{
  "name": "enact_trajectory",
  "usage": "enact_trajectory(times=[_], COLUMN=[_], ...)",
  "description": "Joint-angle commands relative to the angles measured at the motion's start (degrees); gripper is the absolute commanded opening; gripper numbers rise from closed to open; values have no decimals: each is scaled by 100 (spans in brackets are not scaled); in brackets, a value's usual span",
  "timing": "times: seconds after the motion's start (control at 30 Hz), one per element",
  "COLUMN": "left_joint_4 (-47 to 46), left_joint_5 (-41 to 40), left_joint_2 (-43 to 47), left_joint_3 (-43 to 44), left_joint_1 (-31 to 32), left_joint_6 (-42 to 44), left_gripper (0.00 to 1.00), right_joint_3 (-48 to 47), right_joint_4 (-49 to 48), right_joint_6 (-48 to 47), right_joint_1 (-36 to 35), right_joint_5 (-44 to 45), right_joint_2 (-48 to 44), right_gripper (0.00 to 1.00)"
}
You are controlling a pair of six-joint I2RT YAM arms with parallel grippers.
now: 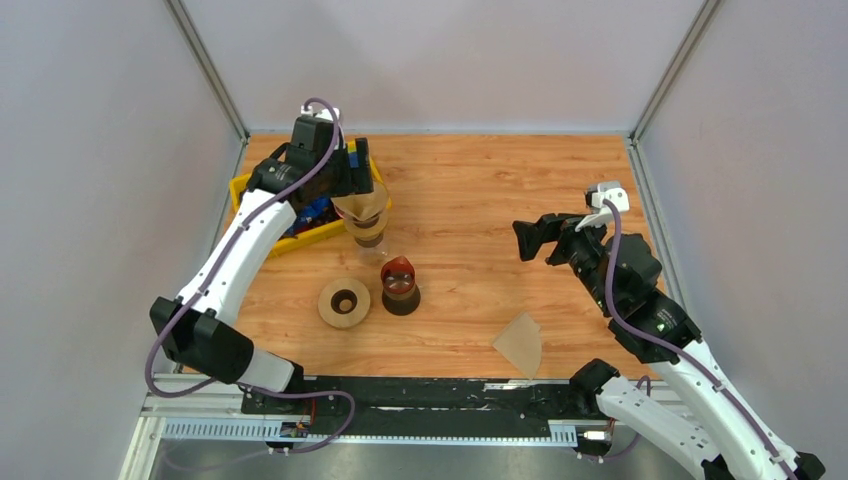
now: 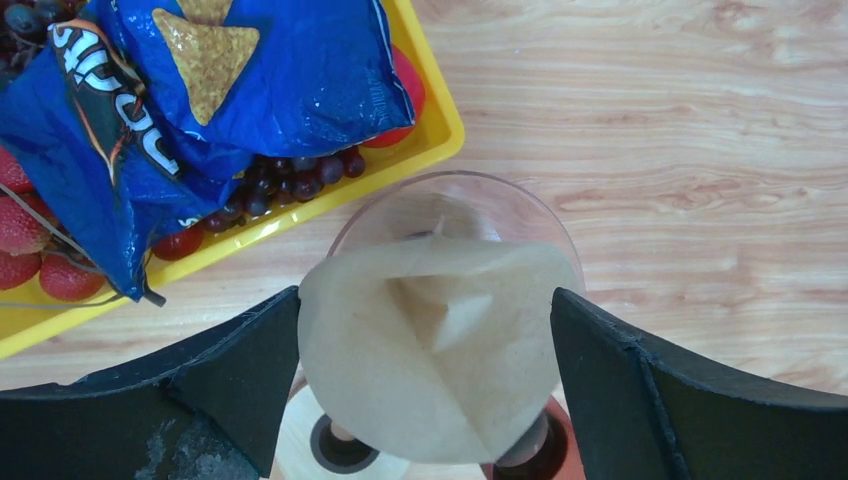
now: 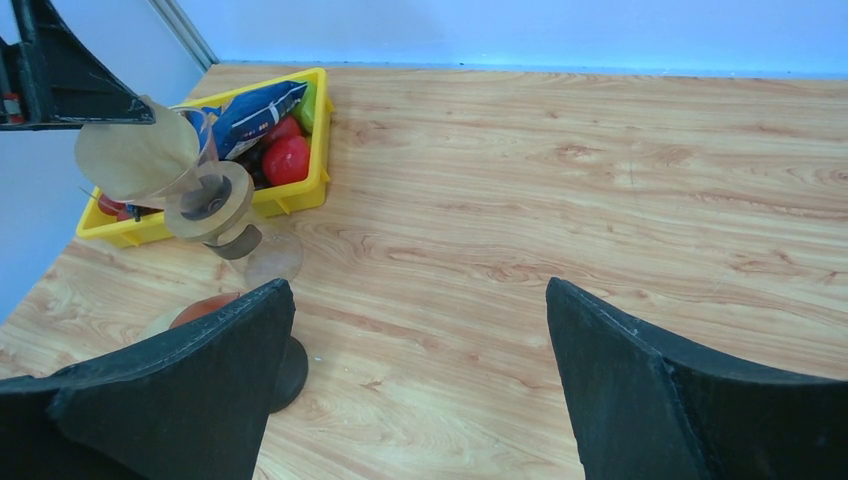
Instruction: Place the coffee filter in the dripper
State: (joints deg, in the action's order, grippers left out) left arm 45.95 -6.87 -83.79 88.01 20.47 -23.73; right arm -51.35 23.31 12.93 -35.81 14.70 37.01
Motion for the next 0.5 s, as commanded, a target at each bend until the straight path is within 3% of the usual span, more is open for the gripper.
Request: enact_trajectory(times=[0.0,0.33,0.47], left_joint_4=[-17,-219,-117], left_joint_5=[145,582,275], left_joint_2=[528,769,690], left_joint_3=[298,404,477], left_joint_1=[-37,-33,-31], left_joint_6=[30,-74,-102], left_gripper=[100,100,100], right_joint_3=[35,38,40], right_joint_4=[-69,-71,-59], right_joint_6=[-80,-89,-100], right_joint_1=[17,13,13], right_joint_5=[125,184,202], right_joint_2=[-43,-46,-49], right_gripper=[100,100,100])
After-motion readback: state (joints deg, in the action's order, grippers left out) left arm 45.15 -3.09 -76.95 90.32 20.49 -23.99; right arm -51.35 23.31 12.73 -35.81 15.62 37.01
